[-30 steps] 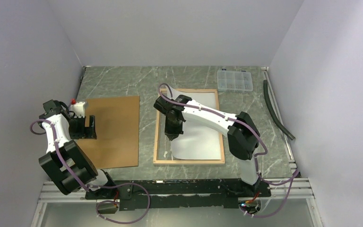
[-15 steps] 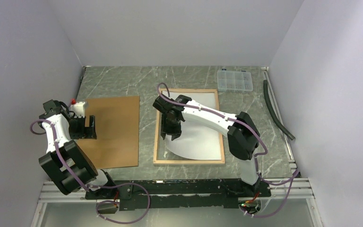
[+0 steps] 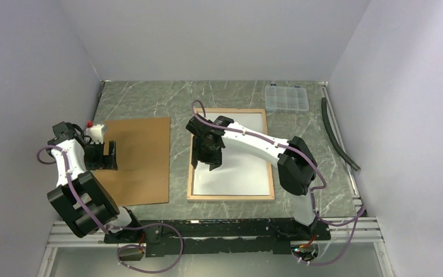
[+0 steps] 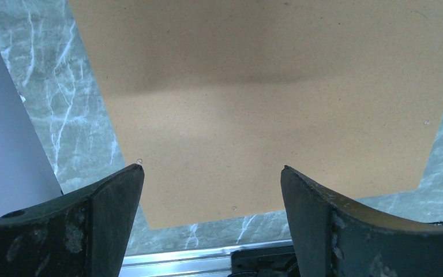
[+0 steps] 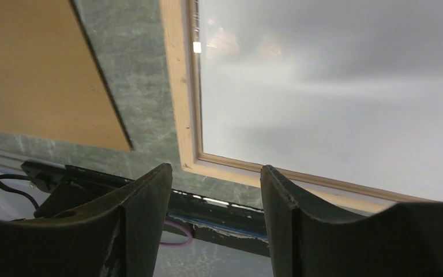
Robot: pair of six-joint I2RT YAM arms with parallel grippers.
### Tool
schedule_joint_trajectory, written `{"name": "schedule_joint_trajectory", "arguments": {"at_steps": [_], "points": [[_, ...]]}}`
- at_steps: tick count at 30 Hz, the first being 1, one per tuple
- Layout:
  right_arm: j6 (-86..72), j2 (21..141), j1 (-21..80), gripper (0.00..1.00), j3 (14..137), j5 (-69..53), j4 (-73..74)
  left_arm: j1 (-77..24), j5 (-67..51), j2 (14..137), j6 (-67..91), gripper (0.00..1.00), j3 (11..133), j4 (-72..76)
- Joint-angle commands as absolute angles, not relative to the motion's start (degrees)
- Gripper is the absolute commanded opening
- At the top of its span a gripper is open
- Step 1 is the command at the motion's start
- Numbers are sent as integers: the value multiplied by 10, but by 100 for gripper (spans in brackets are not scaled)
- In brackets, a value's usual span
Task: Put the photo into the frame
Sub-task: Turn over the photo from the photo frame.
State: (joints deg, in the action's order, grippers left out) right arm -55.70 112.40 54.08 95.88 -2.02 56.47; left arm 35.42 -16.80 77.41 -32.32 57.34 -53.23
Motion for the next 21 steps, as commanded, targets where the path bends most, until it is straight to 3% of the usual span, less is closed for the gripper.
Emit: {"name": "schedule_joint_trajectory", "arguments": {"at_steps": [1,10,16,21], "points": [[-547,1109,546,63,977,-37,503,357,-153,779,-330,94,589,-527],[-525,1198,576,75,1063,-76,392,442,-50,845,-360,91,612,-435],[-528,1264,581,77,1099,-84,350,466,23,869,-380,84,557,-318],[-534,1291,581,78,1096,-90,322,466,46,886,-372,73,522,-257]]}}
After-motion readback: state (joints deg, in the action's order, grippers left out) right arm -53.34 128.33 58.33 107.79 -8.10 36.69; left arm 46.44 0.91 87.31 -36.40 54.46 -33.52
